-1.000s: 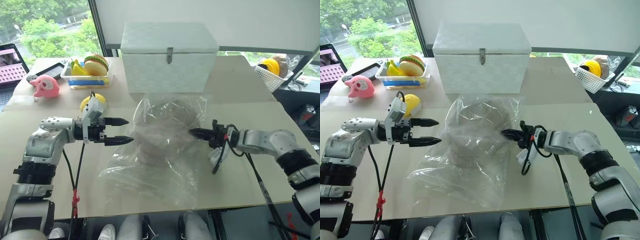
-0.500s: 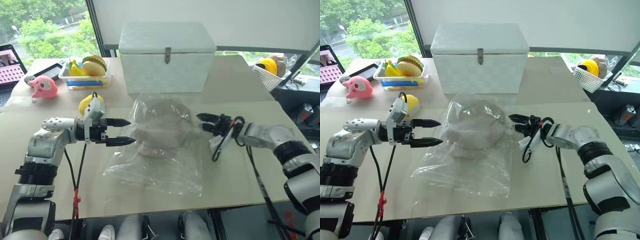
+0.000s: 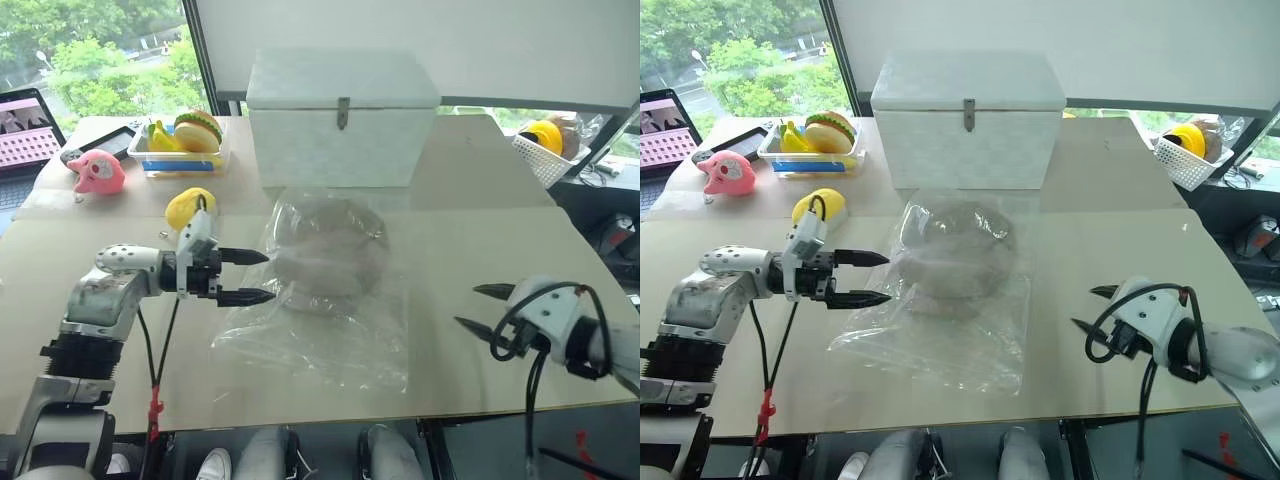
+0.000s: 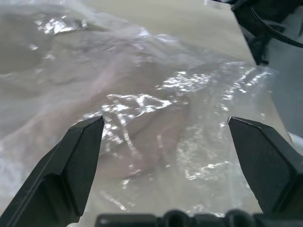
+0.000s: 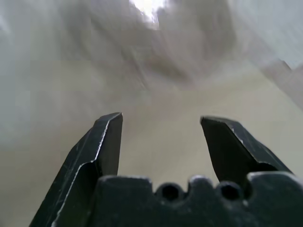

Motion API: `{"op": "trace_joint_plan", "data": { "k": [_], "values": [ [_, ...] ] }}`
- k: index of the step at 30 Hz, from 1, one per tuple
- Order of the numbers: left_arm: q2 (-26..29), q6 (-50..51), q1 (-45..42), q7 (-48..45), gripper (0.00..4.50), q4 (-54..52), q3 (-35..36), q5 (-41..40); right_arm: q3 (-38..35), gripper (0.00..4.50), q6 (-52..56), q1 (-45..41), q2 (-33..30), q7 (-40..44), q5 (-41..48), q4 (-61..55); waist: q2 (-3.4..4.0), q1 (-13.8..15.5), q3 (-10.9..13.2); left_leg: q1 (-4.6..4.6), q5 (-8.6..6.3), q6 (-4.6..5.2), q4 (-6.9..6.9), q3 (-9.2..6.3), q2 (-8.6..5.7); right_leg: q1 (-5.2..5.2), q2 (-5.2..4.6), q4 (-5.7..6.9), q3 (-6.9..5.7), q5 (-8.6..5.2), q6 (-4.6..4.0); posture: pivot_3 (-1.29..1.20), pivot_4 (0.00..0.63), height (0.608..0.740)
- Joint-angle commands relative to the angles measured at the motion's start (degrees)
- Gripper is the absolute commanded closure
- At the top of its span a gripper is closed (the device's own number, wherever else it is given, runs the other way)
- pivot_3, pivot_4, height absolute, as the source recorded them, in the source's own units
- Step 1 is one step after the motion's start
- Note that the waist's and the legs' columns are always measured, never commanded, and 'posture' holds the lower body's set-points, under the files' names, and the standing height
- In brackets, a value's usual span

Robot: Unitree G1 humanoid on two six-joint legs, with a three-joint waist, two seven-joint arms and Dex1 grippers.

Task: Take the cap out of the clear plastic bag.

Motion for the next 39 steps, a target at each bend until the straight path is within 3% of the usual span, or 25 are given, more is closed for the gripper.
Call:
{"op": "trace_joint_plan", "data": {
  "k": [1,9,19,23,27,35,39],
  "values": [
    [2.9,-2.7,0.1,-6.1,0.0,-3.7,-1.5,0.0,0.5,0.88,2.5,-0.6,1.7,-13.1,21.4,-8.2,-0.01,0.3,0.0,-0.01,0.0,-0.03,0.0,0.0,0.0,-0.02,-0.03,-0.02,0.03,0.01,-0.01,0.0,0.15,0.723],
    [3.9,-14.5,5.3,-10.7,0.0,-6.0,-7.7,5.3,14.8,0.88,5.4,-10.4,5.5,-30.2,24.8,-9.5,-0.01,1.1,0.0,-0.23,0.38,-0.41,0.0,0.1,-0.02,-0.27,-0.06,-0.04,0.08,0.02,-0.03,0.0,0.15,0.723],
    [-5.6,-23.9,4.4,0.7,0.0,0.4,-10.9,14.7,13.5,0.88,5.6,-7.6,5.8,-36.7,23.4,-10.7,-0.02,1.9,0.0,-0.44,0.31,-0.24,0.09,0.17,-0.07,-0.33,0.01,-0.08,0.0,0.04,0.02,0.0,0.15,0.723],
    [-6.8,-27.4,4.0,2.7,0.0,3.2,-12.1,18.1,14.1,0.88,5.4,-7.1,5.4,-37.8,22.9,-11.2,-0.02,1.8,0.0,-0.43,0.2,-0.07,0.1,0.18,-0.07,-0.33,0.03,-0.07,0.01,0.05,0.03,0.0,0.15,0.723],
    [-7.4,-30.5,3.0,3.0,1.0,5.5,-12.7,19.7,14.2,0.85,5.1,-7.1,5.3,-38.1,22.2,-11.2,-0.02,1.8,0.0,-0.43,0.19,-0.03,0.1,0.19,-0.07,-0.33,0.03,-0.07,0.0,0.05,0.04,0.0,0.15,0.723],
    [-8.2,-32.9,2.1,3.8,3.92,6.9,-13.2,20.6,14.7,0.85,5.5,-7.3,5.9,-38.8,20.1,-11.2,-0.02,1.8,0.0,-0.43,0.2,-0.05,0.1,0.19,-0.07,-0.32,0.03,-0.08,0.0,0.06,0.05,0.0,0.15,0.723],
    [-10.2,-31.9,0.4,5.4,3.92,7.4,-12.5,19.9,15.4,0.85,6.1,-7.6,6.7,-39.6,18.8,-10.9,-0.02,1.9,0.0,-0.43,0.2,-0.05,0.1,0.19,-0.07,-0.32,0.03,-0.08,-0.01,0.05,0.05,0.0,0.15,0.723]
  ]
}}
